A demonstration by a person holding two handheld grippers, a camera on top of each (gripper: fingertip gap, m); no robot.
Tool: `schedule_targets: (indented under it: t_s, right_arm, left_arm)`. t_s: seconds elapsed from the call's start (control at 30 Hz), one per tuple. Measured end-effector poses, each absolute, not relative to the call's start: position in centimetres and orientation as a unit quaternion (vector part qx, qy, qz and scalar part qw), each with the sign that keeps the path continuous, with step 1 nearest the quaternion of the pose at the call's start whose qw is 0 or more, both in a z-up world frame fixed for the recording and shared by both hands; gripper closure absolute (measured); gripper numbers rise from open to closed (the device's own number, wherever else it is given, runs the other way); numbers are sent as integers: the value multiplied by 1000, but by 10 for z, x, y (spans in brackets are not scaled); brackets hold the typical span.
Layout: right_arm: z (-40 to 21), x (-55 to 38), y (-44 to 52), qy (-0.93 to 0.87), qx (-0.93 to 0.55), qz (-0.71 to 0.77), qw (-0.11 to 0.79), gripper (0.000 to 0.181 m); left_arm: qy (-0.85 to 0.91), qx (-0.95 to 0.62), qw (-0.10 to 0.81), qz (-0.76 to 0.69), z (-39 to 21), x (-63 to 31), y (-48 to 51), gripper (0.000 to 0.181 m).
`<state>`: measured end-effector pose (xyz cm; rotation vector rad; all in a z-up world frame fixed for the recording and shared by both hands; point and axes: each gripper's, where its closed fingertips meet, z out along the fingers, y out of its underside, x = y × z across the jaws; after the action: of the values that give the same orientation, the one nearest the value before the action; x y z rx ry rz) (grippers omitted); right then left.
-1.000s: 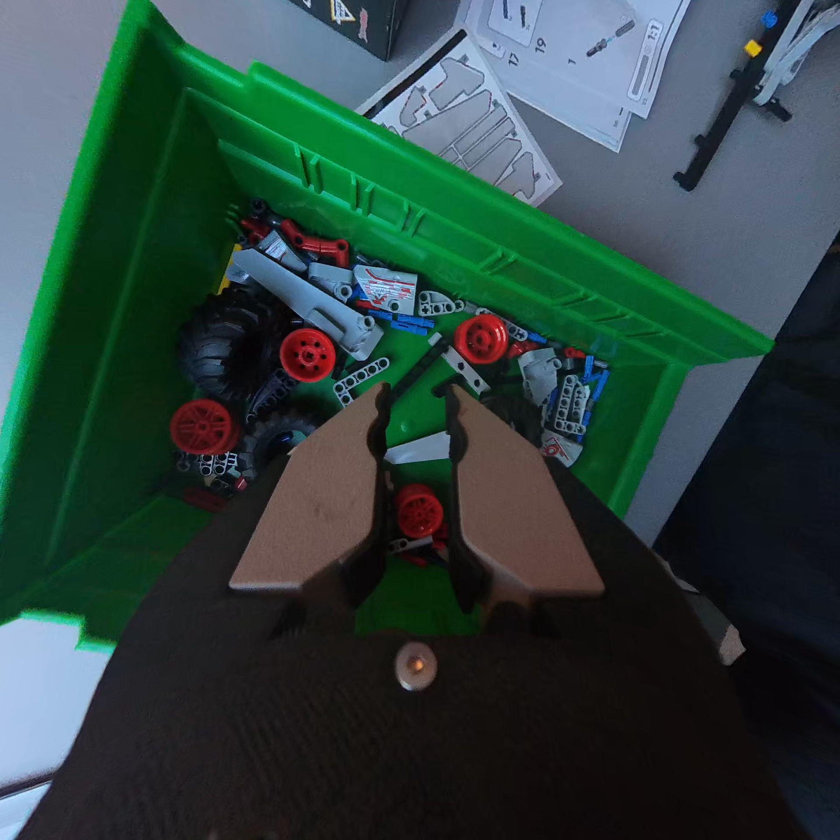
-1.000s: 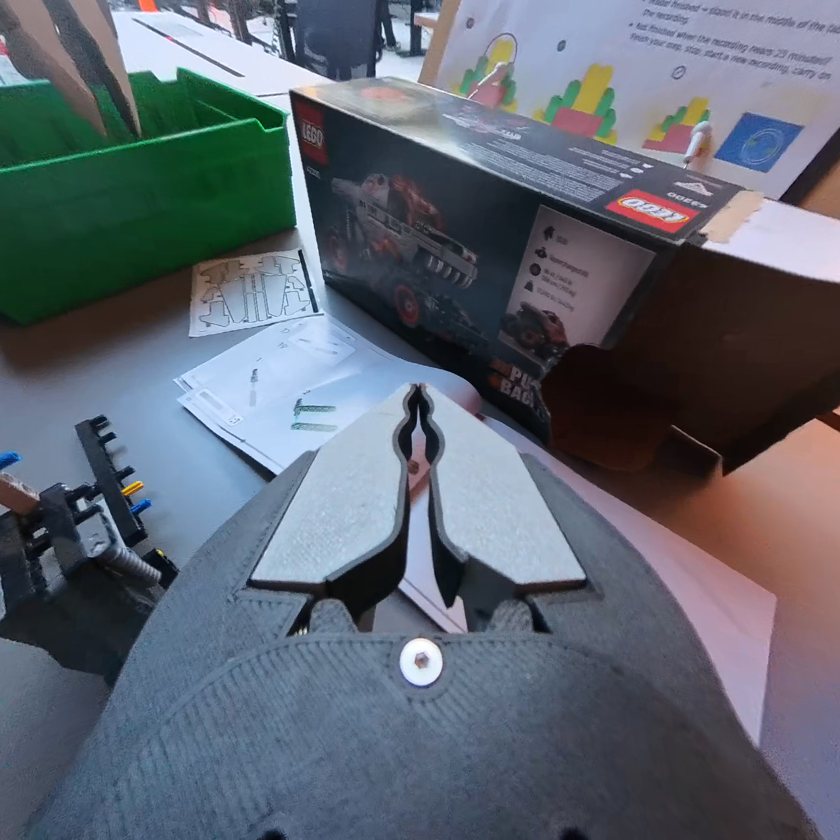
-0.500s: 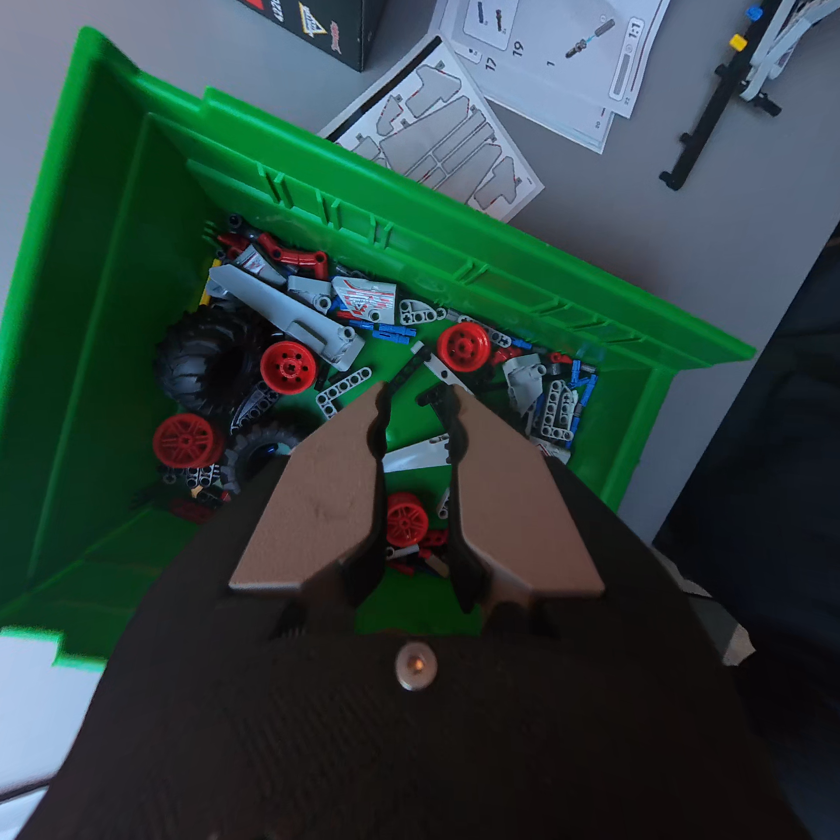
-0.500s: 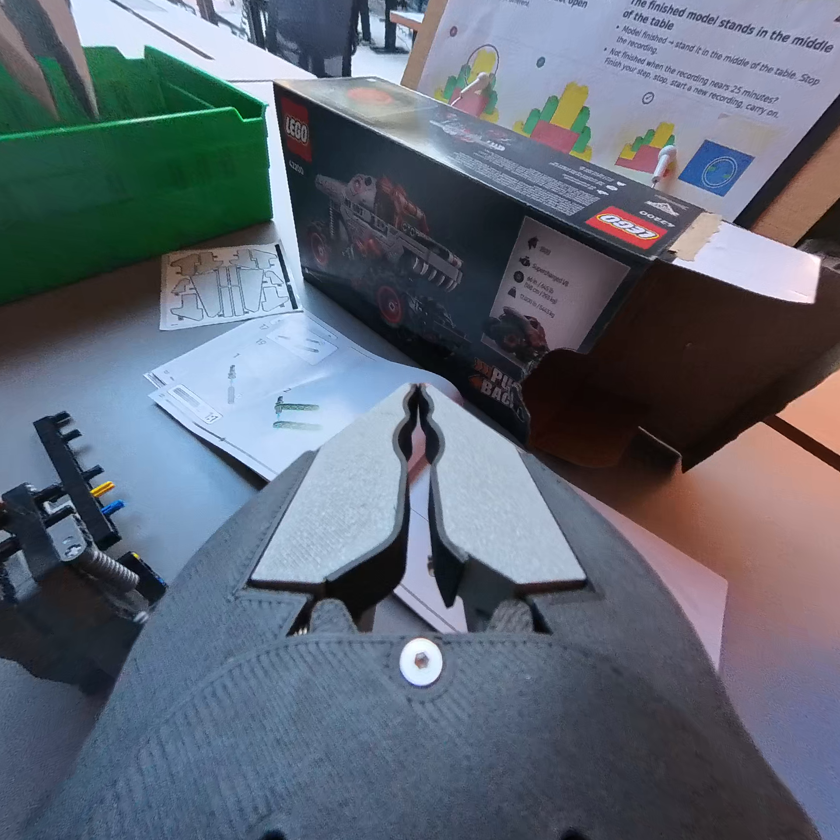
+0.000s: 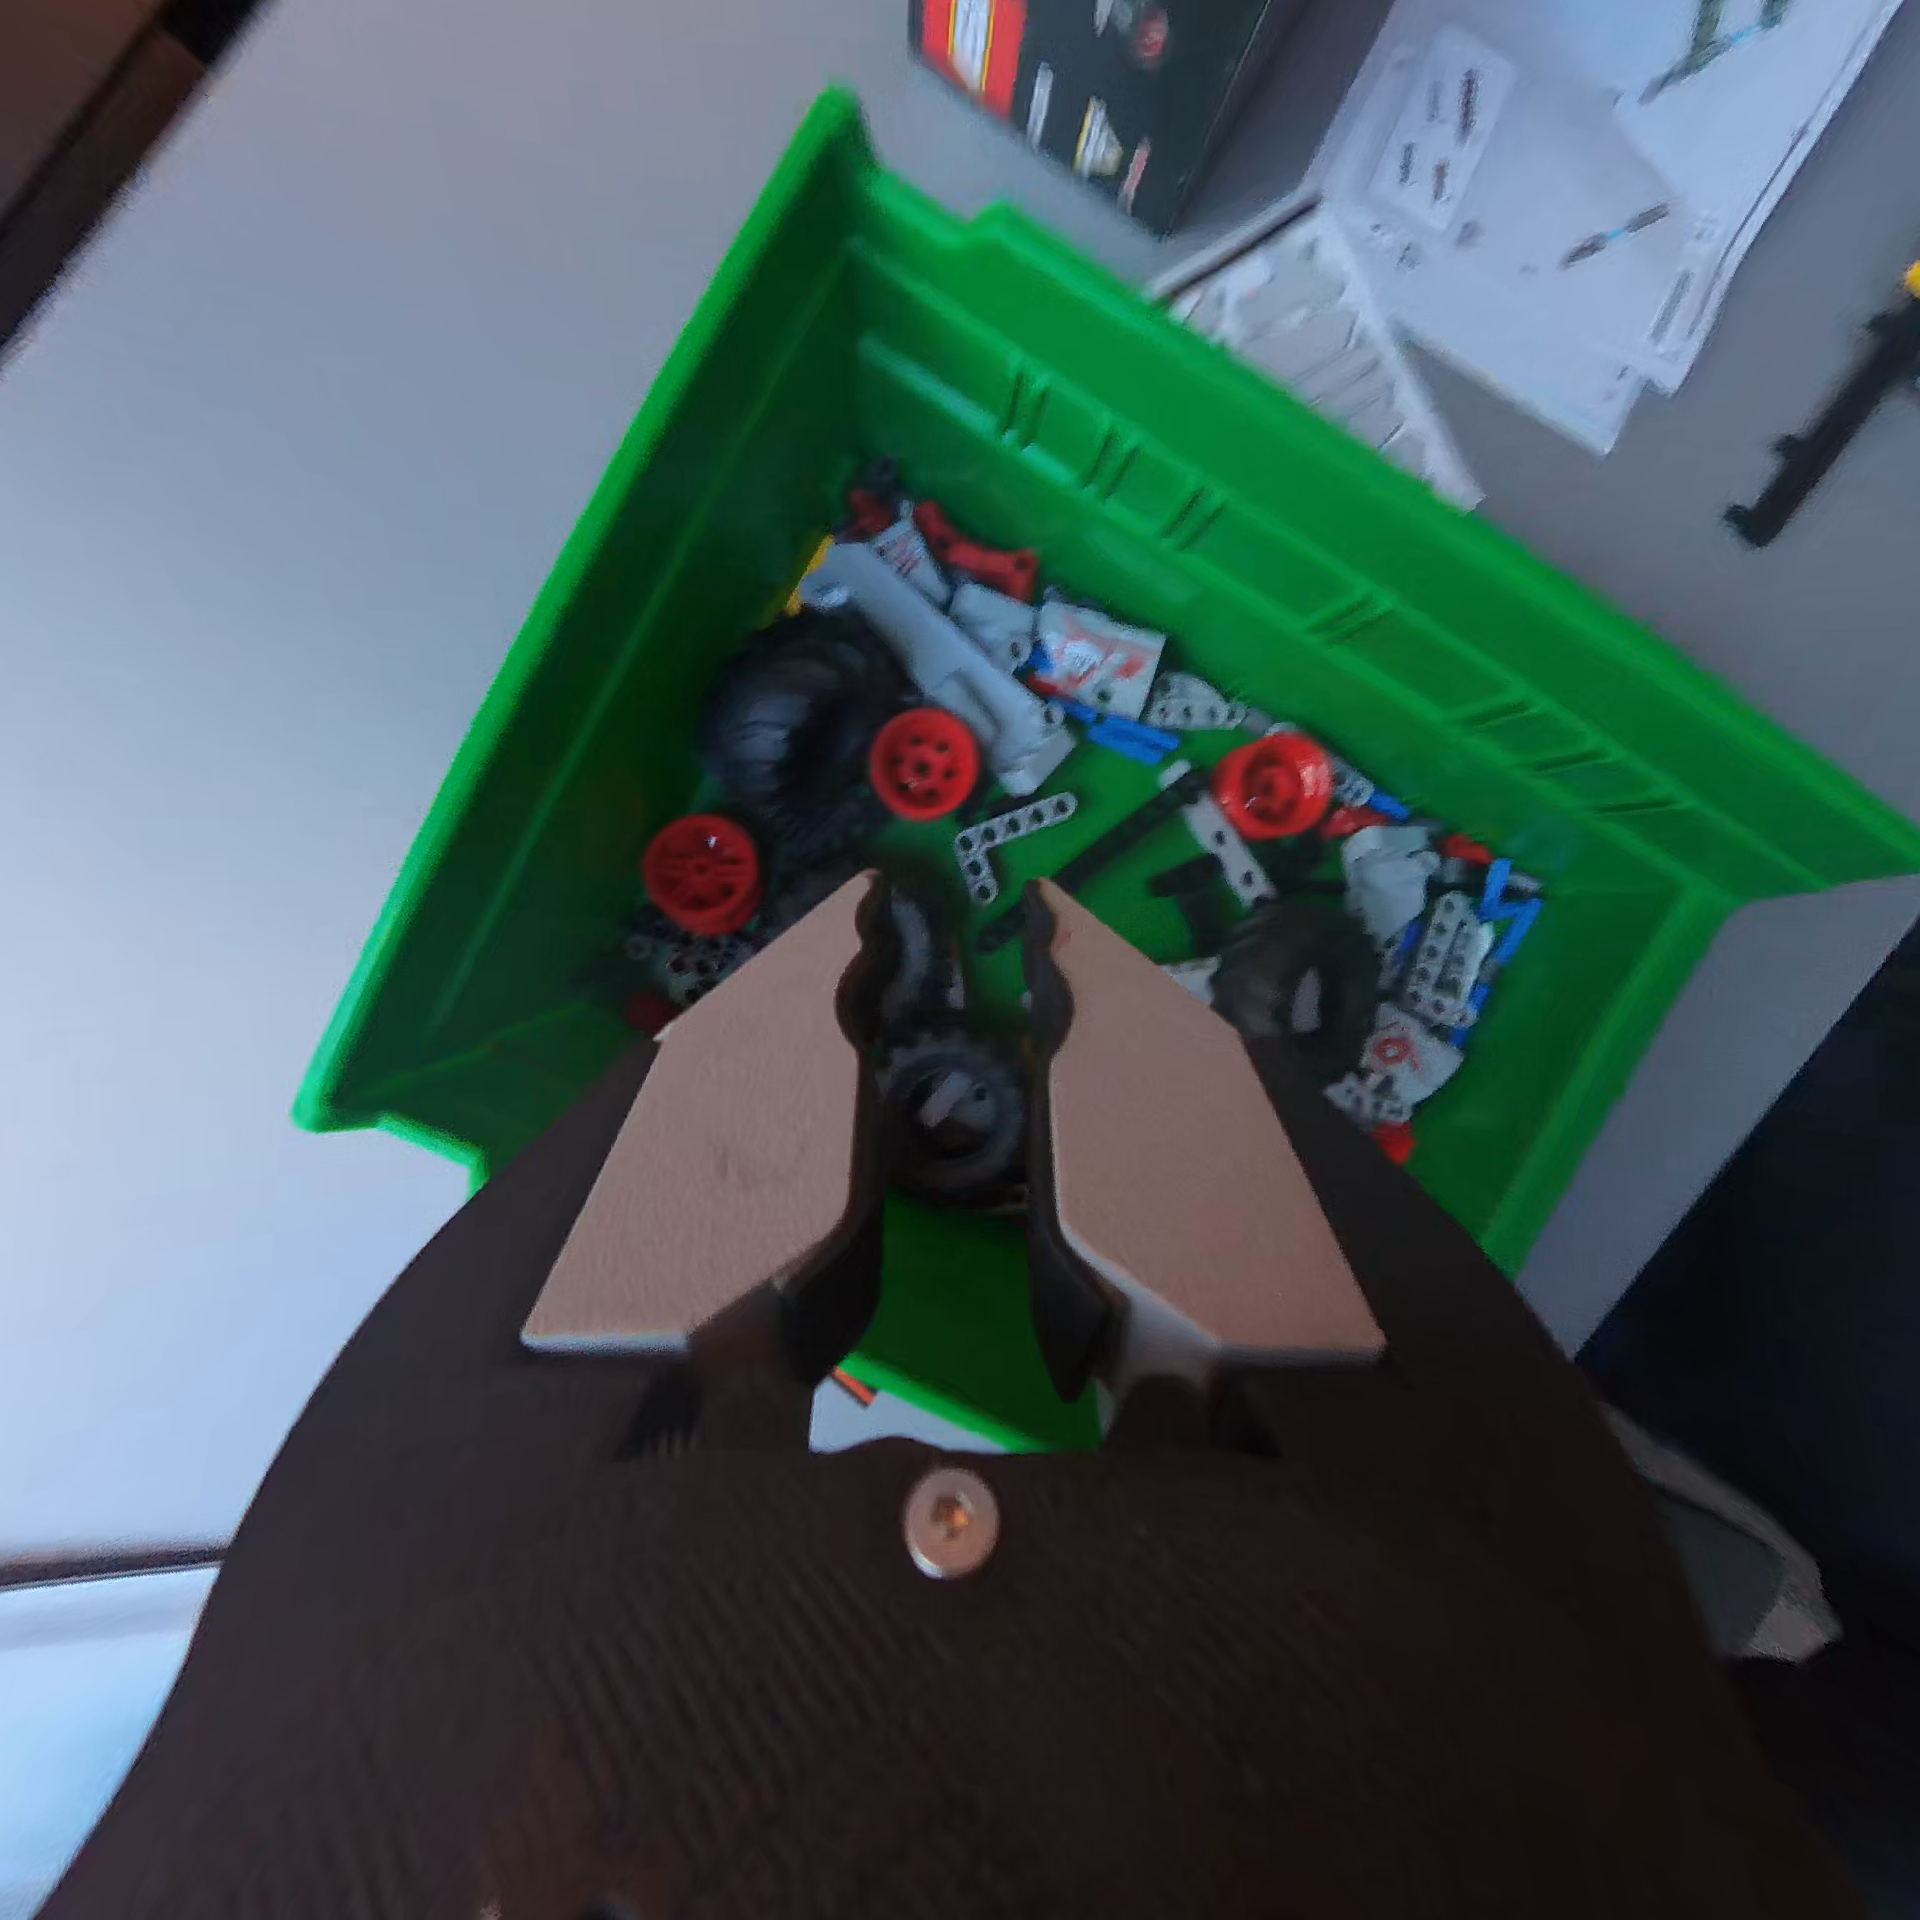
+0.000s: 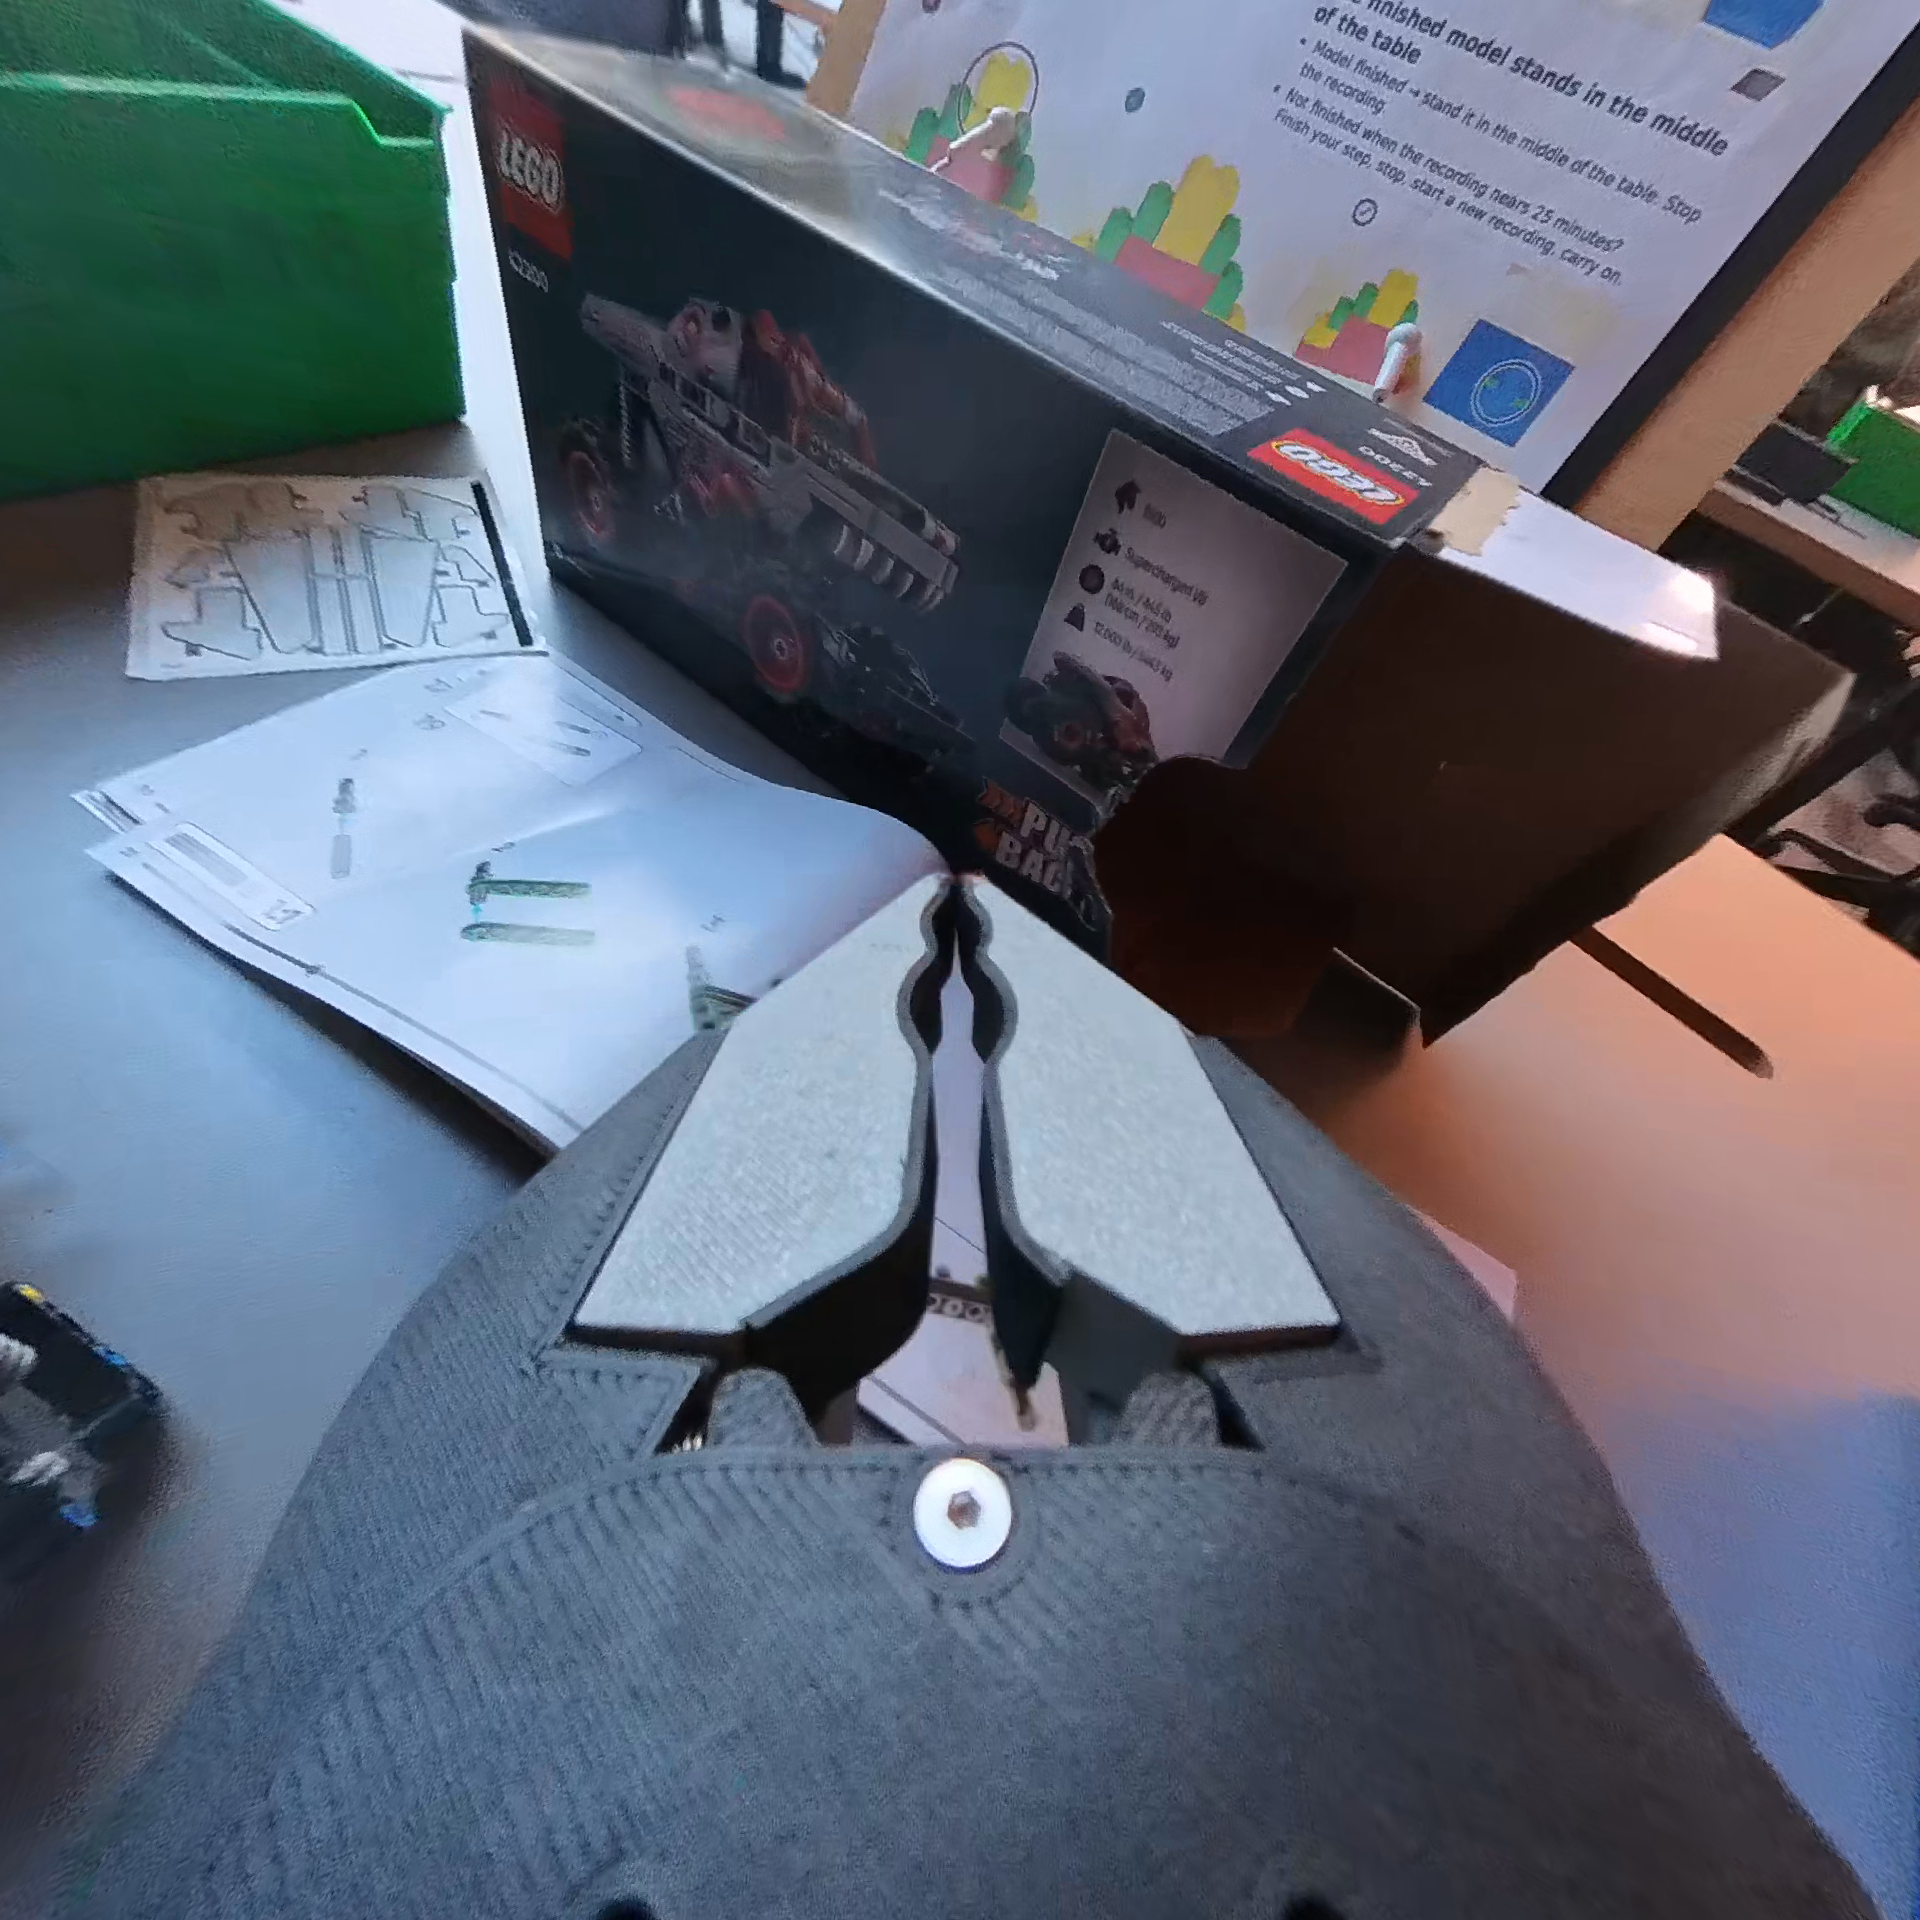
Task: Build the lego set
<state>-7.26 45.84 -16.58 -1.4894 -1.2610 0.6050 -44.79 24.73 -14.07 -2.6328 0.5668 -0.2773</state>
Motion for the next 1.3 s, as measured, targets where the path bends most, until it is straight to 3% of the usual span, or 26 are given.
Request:
schedule_targets:
  t_s: [0.13,0.3,0.43,0.57,0.6,0.7,0.8,1.03,1.3]
  right_arm:
    - [-173,-73,462,-527,-626,240,522,181]
    - [-176,-74,462,-529,-628,232,522,181]
    - [-179,-75,463,-532,-629,229,518,181]
    - [-183,-76,465,-532,-634,234,510,181]
    - [-183,-76,465,-533,-635,233,509,181]
    - [-183,-76,465,-533,-634,234,509,181]
    - [-182,-77,464,-535,-632,234,510,181]
    - [-188,-81,462,-548,-631,220,504,181]
    - [-185,-80,461,-547,-628,220,508,181]
  left_arm:
    - [188,-962,160,-117,-170,-455,249,157]
    - [161,-984,76,-8,-211,-486,244,156]
    - [144,-987,62,22,-217,-495,246,162]
    - [245,-946,34,-210,-208,-414,220,167]
    - [259,-933,52,-243,-196,-402,221,168]
    - [211,-958,143,-133,-175,-440,254,172]
    - [171,-957,201,-116,-154,-463,267,171]
    - [181,-976,123,-3,-184,-486,255,162]
    - [154,-972,170,48,-181,-510,277,157]
